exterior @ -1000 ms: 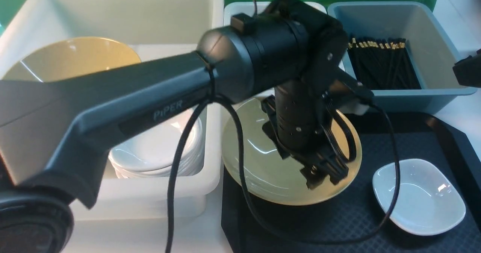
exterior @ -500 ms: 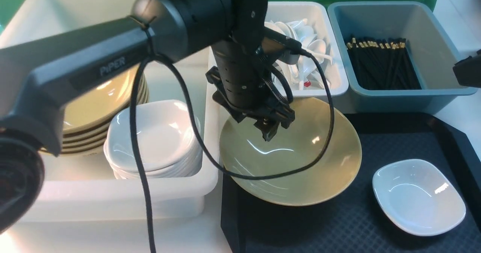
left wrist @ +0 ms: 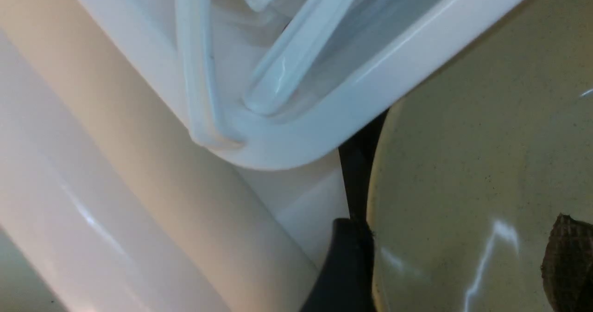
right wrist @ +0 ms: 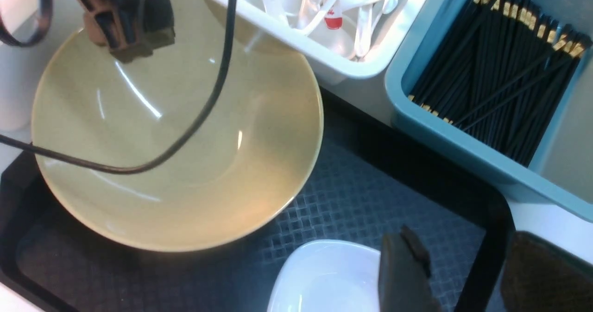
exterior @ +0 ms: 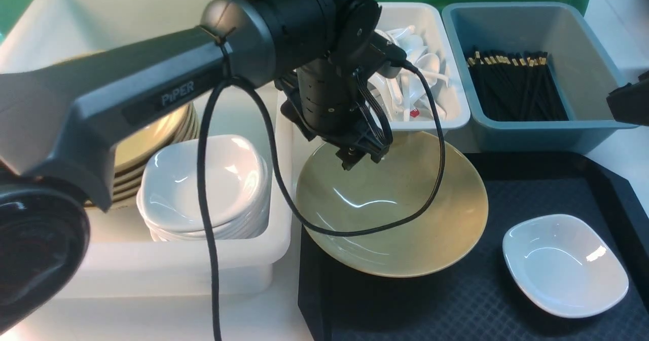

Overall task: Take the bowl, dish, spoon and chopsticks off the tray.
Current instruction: Use the left arm to grab the yellow noodle bowl on the left

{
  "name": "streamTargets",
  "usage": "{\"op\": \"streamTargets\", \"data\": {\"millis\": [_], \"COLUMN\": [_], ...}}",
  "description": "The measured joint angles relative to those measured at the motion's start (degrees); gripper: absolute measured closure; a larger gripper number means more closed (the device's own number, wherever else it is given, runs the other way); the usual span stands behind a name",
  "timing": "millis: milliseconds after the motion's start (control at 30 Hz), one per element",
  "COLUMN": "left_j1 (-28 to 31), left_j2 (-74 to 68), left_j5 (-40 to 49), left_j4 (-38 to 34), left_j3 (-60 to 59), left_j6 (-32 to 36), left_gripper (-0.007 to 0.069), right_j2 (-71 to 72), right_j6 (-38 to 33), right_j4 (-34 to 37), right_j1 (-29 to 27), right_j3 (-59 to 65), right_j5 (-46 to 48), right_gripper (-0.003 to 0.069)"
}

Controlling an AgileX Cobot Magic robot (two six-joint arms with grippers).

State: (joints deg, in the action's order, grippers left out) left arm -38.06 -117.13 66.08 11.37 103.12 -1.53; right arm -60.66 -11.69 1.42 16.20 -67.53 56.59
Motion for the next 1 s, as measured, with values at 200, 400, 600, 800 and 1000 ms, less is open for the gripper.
{"op": "streamTargets", "data": {"millis": [200, 400, 600, 800, 1000], "left_j1": [-0.31, -0.09, 0.46, 0.86, 0.79], "left_j2": [-3.35, -3.99, -3.58, -2.27, 2.35], "left_j5": [0.71, 1.83, 3.06, 3.71, 4.36], "left_j4": [1.27, 2.32, -2.27, -13.44, -19.62], "left_j3": [0.07, 0.0, 0.06, -0.08, -0.53], "left_j6": [-0.44, -1.56, -0.74, 1.53, 4.54], "left_gripper": [0.0151, 0.0155, 0.0375, 0.0585, 0.0616], "right_j2": [0.0, 0.0, 0.0, 0.0, 0.0], "right_j6": [0.0, 0.0, 0.0, 0.0, 0.0], "right_j4": [0.0, -0.05, -0.05, -0.06, -0.04], "right_j1": [0.0, 0.0, 0.0, 0.0, -0.07], "right_j3": [0.0, 0.0, 0.0, 0.0, 0.0], "right_j5": [0.0, -0.16, -0.16, -0.17, -0.17], "right_gripper": [0.0328, 0.0328, 0.0328, 0.0328, 0.0328]}}
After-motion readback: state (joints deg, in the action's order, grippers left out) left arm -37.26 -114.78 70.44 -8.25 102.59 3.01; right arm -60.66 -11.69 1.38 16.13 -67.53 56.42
